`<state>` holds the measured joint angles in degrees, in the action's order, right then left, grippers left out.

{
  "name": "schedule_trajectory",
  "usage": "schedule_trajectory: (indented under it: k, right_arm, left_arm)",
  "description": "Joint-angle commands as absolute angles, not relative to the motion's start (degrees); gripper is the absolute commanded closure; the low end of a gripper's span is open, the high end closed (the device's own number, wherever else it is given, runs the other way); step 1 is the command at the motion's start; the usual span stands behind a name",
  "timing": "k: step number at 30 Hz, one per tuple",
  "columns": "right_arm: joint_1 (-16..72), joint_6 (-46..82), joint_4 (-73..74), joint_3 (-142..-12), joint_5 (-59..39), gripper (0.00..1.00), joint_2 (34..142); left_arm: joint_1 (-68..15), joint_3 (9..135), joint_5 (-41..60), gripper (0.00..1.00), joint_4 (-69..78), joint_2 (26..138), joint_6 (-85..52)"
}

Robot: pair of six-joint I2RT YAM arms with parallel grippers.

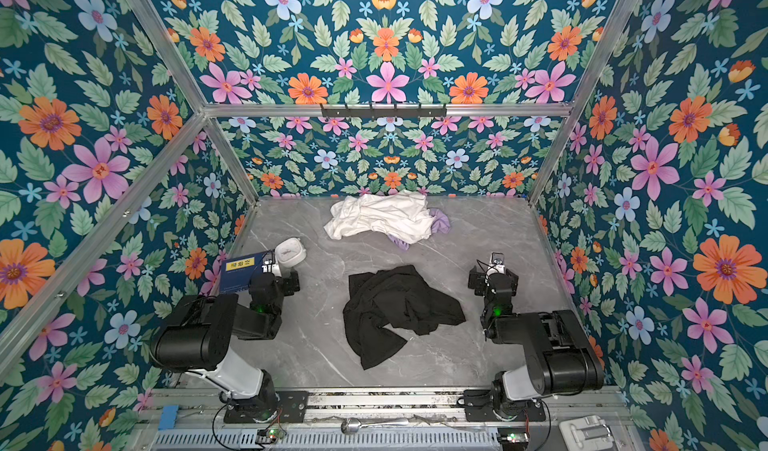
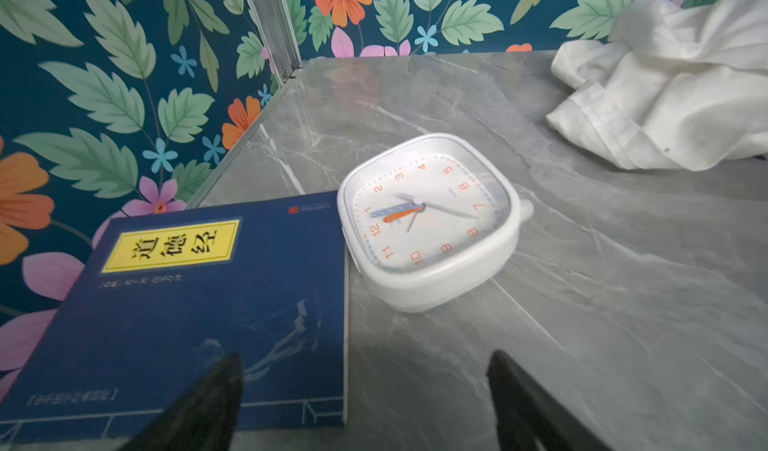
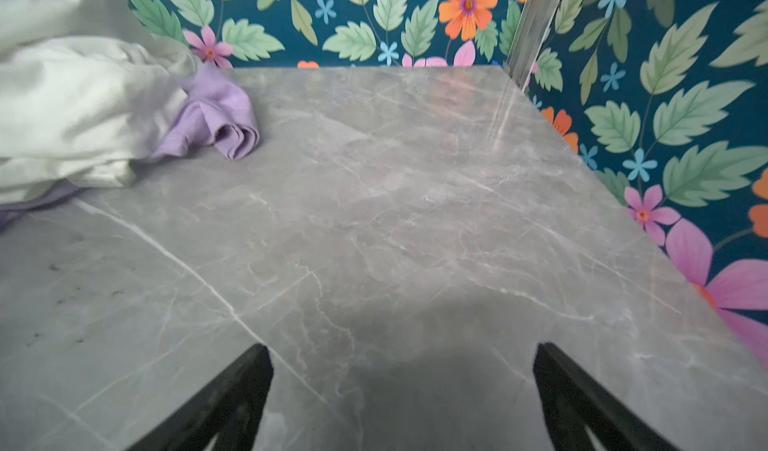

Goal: Pick out a specific cloth from the pile

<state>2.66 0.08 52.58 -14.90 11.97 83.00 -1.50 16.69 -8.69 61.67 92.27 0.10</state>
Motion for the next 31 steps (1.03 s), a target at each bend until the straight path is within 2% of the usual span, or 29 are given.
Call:
schedule_trajectory:
  k: [1,3,5,7,12,31]
  right_arm:
    - [0.69,2.71,55.37,-16.52,6.85,0.01,83.56]
    - [-0.16,4.24,49.38,-17.92,6.36,0.01,82.03]
    - [-0.37,4.04,53.02,-17.28,6.16,0.01,83.22]
    - [-0.44,4.29,49.91,-17.84,6.01,0.01,82.16]
    - [-0.43,4.05,51.48,-17.51,6.32,0.01,82.74]
    - [-0.44,4.07,50.89,-17.62,6.15,0.01,82.44]
  left_arm:
    - [-1.44,16.12,-6.3,0.0,72.71,92.83,0.28]
    - [-1.8,16.22,-6.07,0.0,71.71,92.52,0.38]
    - [-1.76,15.92,-6.28,0.0,72.07,92.52,0.61]
    - [-1.78,16.06,-6.22,0.0,72.74,92.8,0.62]
    - [-0.56,16.96,-3.64,0.0,71.08,92.8,-0.2]
    - [-0.43,16.85,-3.65,0.0,71.01,92.73,-0.09]
